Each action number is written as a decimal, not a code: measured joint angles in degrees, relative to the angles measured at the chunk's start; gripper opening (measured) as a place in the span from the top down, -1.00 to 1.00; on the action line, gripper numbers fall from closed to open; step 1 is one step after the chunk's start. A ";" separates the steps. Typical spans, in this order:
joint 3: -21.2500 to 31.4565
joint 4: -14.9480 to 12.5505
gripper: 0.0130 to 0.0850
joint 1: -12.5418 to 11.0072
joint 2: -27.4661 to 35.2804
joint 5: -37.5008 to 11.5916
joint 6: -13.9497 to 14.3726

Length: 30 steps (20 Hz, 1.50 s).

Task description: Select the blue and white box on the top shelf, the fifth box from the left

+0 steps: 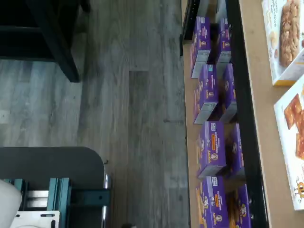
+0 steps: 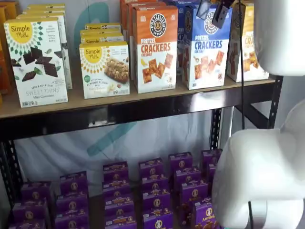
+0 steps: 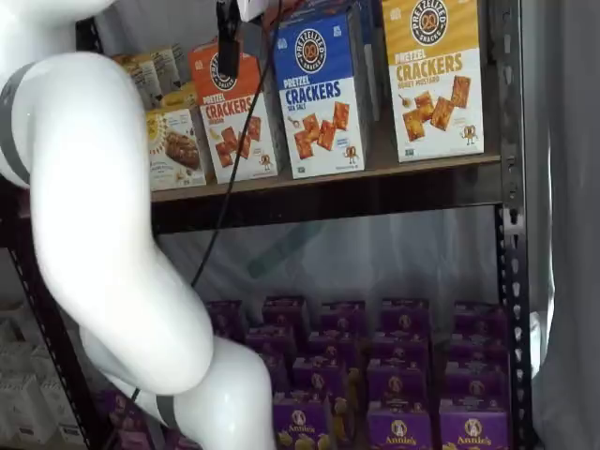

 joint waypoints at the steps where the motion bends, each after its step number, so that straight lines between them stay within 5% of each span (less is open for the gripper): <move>1: -0.10 -1.21 -1.00 0.72 0.01 -0.17 0.09; 3: 0.16 -6.41 -1.00 4.09 -0.16 -1.41 0.64; 5: 0.76 -7.15 -1.00 4.69 -0.31 -2.00 0.86; 9: 2.38 -6.51 -1.00 4.76 -1.14 -3.88 1.04; 19: 7.40 -1.79 -1.00 1.72 -6.16 -18.13 -0.15; 26: 10.11 -5.65 -1.00 2.65 -7.71 -29.76 -2.20; 30: 8.46 -7.35 -1.00 2.59 -5.60 -31.61 -3.35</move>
